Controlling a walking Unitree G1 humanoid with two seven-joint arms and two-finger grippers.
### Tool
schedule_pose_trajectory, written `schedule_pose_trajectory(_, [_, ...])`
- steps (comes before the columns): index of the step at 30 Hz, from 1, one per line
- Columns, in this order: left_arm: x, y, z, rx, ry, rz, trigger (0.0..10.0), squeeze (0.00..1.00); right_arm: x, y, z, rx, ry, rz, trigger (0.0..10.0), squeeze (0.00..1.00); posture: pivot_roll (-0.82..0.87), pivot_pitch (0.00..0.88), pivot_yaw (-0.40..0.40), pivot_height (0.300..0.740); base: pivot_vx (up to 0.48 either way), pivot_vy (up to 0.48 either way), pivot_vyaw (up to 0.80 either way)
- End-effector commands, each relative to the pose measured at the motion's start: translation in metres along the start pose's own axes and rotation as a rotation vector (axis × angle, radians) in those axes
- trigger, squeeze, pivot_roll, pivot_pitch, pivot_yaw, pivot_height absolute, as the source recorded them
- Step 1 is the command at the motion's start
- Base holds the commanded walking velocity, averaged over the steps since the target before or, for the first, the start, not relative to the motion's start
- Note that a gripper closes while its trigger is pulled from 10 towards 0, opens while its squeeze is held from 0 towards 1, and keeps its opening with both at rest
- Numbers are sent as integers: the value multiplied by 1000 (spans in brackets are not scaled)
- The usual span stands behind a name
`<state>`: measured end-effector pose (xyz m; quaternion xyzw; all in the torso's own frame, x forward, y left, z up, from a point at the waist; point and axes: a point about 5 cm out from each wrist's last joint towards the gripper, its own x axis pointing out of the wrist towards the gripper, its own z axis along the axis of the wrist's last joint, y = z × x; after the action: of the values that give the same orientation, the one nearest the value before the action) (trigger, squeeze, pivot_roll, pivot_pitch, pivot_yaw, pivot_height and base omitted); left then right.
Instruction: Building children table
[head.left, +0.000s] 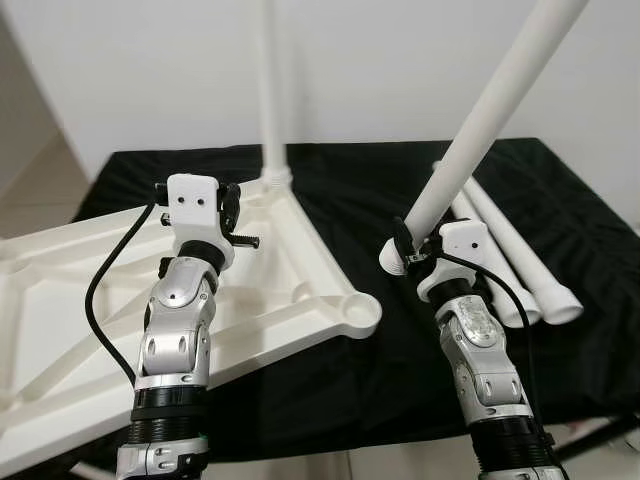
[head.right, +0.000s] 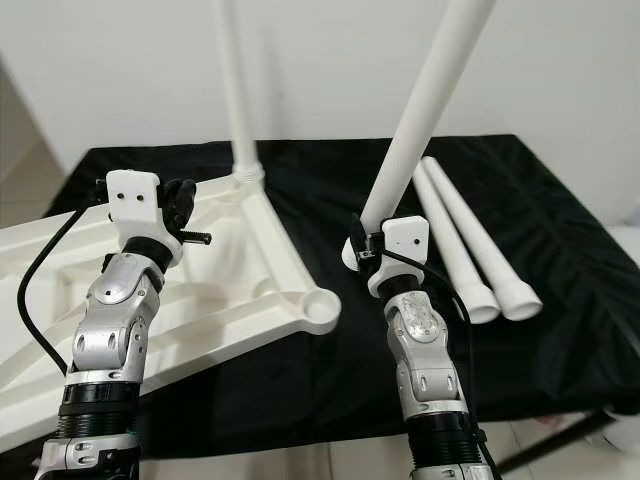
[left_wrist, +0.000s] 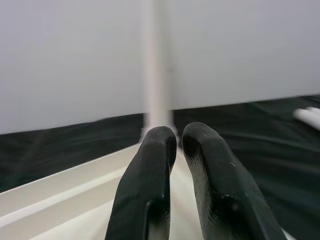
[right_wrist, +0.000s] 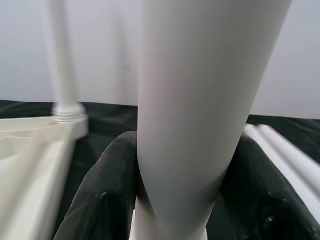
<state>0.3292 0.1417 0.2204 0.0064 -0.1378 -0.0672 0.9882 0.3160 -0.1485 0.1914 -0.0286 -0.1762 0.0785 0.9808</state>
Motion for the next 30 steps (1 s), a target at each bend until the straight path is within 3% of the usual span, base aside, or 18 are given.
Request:
schedule_pose_trajectory(1, [1, 2, 2, 11, -7, 33, 10000, 0, 0, 0, 2, -8, -19, -6, 10000, 0, -92, 26, 48, 740, 0, 0, -781])
schedule_pose_trajectory(10, [1, 3, 3, -9, -6, 42, 10000, 0, 3, 1, 4, -7, -25, -4, 10000, 0, -87, 21, 44, 740, 0, 0, -781])
schedule_pose_trajectory(18, [0, 4, 4, -16, -6, 52, 10000, 0, 3, 0, 4, -9, -28, -2, 10000, 0, -85, 19, 41, 740, 0, 463, -779])
schedule_pose_trajectory(30, [0, 5, 6, 7, -16, 54, 10000, 0, 4, -2, 8, -20, -51, 4, 10000, 0, -87, 1, 37, 740, 0, 0, 0])
